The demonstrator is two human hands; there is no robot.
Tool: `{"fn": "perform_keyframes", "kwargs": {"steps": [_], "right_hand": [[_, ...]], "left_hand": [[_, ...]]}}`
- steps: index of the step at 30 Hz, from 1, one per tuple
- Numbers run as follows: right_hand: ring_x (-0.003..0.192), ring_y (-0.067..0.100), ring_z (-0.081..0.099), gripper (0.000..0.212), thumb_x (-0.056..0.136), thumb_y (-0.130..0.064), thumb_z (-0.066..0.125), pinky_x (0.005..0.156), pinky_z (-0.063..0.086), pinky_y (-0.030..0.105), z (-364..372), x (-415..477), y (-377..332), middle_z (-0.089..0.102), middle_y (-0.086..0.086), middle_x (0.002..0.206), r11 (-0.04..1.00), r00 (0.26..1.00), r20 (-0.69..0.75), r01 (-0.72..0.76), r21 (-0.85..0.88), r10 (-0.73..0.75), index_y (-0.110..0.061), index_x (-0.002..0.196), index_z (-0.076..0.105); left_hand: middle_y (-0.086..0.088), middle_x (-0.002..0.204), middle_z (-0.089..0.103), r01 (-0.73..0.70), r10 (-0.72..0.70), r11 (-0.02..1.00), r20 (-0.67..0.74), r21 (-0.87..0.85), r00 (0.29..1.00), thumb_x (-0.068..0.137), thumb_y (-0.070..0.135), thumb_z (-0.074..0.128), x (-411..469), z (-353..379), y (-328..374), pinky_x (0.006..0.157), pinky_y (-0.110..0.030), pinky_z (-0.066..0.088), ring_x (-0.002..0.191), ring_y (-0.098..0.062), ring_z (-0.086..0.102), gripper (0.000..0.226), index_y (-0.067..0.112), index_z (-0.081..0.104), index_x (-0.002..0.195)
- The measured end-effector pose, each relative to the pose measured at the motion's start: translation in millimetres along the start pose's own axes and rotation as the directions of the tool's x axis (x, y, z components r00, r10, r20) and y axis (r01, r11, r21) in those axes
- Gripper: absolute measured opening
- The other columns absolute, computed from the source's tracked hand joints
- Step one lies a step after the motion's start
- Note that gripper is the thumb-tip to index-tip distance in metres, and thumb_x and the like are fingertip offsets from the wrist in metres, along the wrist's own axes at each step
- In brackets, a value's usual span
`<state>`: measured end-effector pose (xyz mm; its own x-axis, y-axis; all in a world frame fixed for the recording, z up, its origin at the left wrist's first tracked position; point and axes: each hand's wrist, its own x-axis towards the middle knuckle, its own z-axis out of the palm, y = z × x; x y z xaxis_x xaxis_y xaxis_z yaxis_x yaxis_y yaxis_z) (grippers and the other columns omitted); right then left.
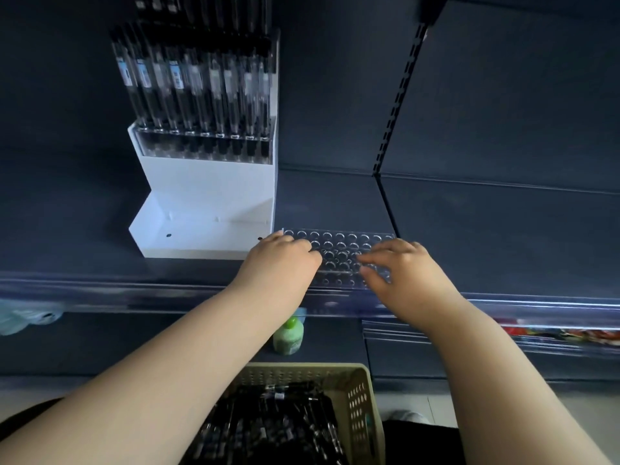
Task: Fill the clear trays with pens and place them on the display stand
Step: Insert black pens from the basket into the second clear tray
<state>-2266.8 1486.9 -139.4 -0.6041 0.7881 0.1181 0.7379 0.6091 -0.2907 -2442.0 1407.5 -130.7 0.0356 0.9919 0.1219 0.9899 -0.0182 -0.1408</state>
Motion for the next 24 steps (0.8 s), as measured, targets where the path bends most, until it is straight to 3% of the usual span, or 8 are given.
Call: {"fn": "perform_keyframes", "kwargs": {"steps": [6,9,12,19,21,24], "right_hand": [[0.119,0.022,0.04,0.03,0.092,-0.034,0.052,0.096,0.03,0.025,-1,-3,1,0.052,-0.006,0.129,1.0,1.0,0.004,-0.004,0.027,0.004,-0.029,0.12,0.062],[0.12,0.023,0.04,0.032,0.091,-0.032,0.054,0.098,0.035,0.032,0,-7,-3,0.052,-0.003,0.13,0.999,1.0,-0.02,-0.003,0.034,0.003,-0.025,0.122,0.061],[0.12,0.026,0.043,0.033,0.089,-0.027,0.057,0.1,0.037,0.036,5,-16,-13,0.054,0.002,0.128,0.998,0.997,-0.065,0.045,0.032,-0.043,-0.019,0.121,0.062],[0.113,0.035,0.051,0.034,0.081,-0.012,0.065,0.097,0.042,0.043,34,-60,-46,0.059,0.016,0.117,0.978,0.972,-0.119,0.206,0.022,-0.202,-0.006,0.114,0.066],[0.113,0.035,0.051,0.035,0.081,-0.011,0.064,0.098,0.041,0.041,52,-78,-56,0.06,0.015,0.117,0.976,0.974,-0.087,0.215,0.037,-0.211,-0.007,0.115,0.065],[0.123,0.026,0.042,0.039,0.086,-0.021,0.054,0.101,0.037,0.036,85,-104,-69,0.052,0.005,0.129,0.988,0.984,0.088,0.151,0.026,-0.152,-0.016,0.125,0.059]], "left_hand": [[0.002,0.115,0.053,0.008,-0.009,0.999,-0.028,-0.044,1.0,0.081,0.0,0.045,-5,7,1,0.09,-0.028,0.035,0.109,-0.022,0.049,0.046,0.018,0.05,0.122],[0.001,0.131,0.051,0.008,-0.016,0.997,-0.097,-0.077,0.995,0.089,0.008,0.047,-14,16,0,0.102,-0.03,0.031,0.123,-0.022,0.045,0.041,0.022,0.051,0.127],[0.002,0.149,0.035,0.018,-0.03,0.993,-0.106,-0.117,0.994,0.092,0.014,0.05,-31,24,2,0.114,-0.031,0.017,0.139,-0.018,0.029,0.047,0.025,0.043,0.138],[0.003,0.154,0.026,0.072,-0.085,0.978,-0.063,-0.196,0.994,0.095,0.02,0.047,-89,42,10,0.116,-0.033,0.013,0.142,-0.017,0.021,0.048,0.027,0.039,0.141],[0.004,0.152,0.03,0.083,-0.092,0.972,-0.028,-0.219,0.995,0.094,0.021,0.045,-109,52,13,0.116,-0.033,0.017,0.14,-0.016,0.024,0.048,0.027,0.038,0.142],[0.007,0.143,0.043,0.146,-0.137,0.942,0.052,-0.303,0.989,0.093,0.019,0.046,-136,70,20,0.106,-0.031,0.031,0.133,-0.016,0.037,0.046,0.027,0.043,0.138]]}}
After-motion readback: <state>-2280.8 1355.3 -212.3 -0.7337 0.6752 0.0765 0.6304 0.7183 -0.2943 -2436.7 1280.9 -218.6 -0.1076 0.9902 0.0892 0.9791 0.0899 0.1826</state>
